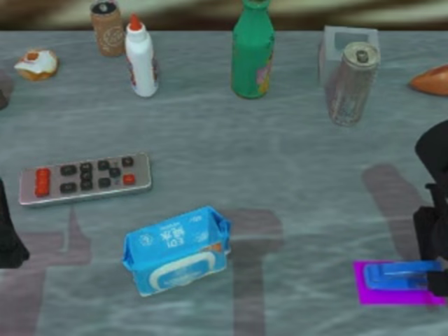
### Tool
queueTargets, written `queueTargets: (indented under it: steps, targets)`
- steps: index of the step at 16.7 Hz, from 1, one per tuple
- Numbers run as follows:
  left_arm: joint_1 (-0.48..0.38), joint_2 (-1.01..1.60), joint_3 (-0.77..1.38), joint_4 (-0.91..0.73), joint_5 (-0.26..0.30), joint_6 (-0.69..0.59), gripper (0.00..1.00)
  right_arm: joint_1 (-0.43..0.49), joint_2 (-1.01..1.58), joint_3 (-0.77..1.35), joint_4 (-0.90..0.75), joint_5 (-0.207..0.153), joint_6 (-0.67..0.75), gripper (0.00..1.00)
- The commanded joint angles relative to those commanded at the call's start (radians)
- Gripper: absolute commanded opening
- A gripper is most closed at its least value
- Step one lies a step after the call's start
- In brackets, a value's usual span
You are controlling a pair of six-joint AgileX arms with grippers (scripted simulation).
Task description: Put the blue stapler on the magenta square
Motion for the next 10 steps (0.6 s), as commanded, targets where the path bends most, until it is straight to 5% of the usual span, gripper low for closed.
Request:
queueTargets:
  steps: [2, 10]
  targets:
    - [0.0, 0.0, 0.0, 0.0, 0.0, 0.0, 1.0, 0.0, 0.0, 0.0, 0.0, 0.0, 0.0, 0.0]
    - [0.0, 0.0, 0.0, 0.0, 0.0, 0.0, 1.0, 0.0, 0.0, 0.0, 0.0, 0.0, 0.0, 0.6]
